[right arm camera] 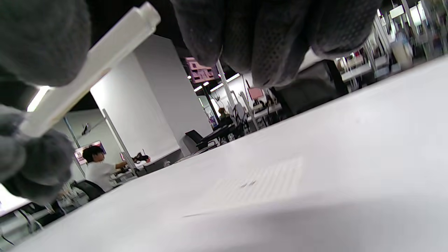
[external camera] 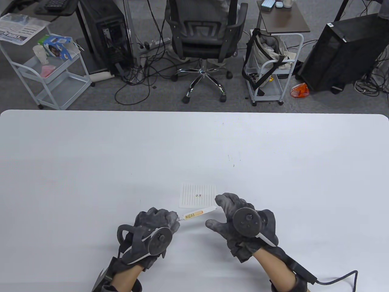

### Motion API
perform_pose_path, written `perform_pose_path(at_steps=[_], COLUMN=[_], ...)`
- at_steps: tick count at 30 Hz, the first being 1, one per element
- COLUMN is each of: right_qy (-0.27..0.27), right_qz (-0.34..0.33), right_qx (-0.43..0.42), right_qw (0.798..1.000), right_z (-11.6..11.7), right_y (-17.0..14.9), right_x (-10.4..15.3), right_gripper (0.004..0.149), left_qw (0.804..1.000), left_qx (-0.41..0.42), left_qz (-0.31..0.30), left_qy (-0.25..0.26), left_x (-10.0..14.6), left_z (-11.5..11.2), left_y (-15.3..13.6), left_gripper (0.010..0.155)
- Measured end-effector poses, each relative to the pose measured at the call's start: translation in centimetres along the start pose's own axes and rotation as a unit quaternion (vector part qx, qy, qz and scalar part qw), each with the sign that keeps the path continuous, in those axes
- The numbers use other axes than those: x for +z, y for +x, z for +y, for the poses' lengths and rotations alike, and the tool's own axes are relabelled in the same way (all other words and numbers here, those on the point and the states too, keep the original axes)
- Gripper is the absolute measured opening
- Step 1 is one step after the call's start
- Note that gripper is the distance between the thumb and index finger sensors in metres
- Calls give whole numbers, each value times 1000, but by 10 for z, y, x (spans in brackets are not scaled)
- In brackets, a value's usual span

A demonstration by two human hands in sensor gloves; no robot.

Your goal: Squeeze and apply correction pen on text

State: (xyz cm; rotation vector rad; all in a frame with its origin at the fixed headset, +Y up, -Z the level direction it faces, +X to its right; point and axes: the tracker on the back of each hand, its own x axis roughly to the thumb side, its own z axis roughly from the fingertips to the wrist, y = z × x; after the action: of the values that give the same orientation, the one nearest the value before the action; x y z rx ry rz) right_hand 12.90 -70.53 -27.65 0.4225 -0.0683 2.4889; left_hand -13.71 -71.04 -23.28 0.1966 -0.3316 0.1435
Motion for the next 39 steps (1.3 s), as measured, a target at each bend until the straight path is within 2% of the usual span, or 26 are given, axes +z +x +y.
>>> perform_pose_path(at_steps=[3, 6, 8, 9, 12, 16, 18, 21, 25, 30, 39], right_qy=[32, 45, 46, 50, 64, 84, 78, 53, 47, 39, 20], right_qz=[27, 52, 73, 91, 116, 86, 84, 89, 82, 91, 93], right_qx=[-113, -201, -289, -342, -406, -384, -393, -412, -398, -410, -385], right_qw=[993, 977, 954, 934, 904, 915, 912, 905, 913, 906, 918], right_z=[7, 15, 20, 25, 35, 44, 49, 50, 50, 52, 47], right_y=[-4, -7, -13, -16, -19, -13, -9, -7, -8, -7, -7], right_x=[-2, -4, -5, -5, -4, -7, -7, -6, -6, -5, -5], right_gripper=[83, 80, 75, 73, 70, 60, 49, 41, 40, 40, 40], left_qw=[1000, 999, 998, 997, 994, 996, 996, 995, 995, 995, 996], left_qx=[26, 45, 59, 81, 108, 88, 91, 91, 92, 96, 83], left_qz=[-5, -7, -6, -2, 1, -13, -19, -21, -17, -12, -20], left_qy=[0, 2, 3, 0, -6, -11, -16, -16, -18, -7, 12], left_x=[1, 2, 2, 2, 2, 2, 3, 3, 3, 2, -1], left_z=[1, 2, 2, 2, 2, 0, -1, -1, -2, -1, 0], left_y=[5, 9, 7, 6, 6, 13, 17, 20, 20, 21, 25], left_gripper=[50, 50, 50, 50, 50, 50, 50, 50, 50, 52, 49])
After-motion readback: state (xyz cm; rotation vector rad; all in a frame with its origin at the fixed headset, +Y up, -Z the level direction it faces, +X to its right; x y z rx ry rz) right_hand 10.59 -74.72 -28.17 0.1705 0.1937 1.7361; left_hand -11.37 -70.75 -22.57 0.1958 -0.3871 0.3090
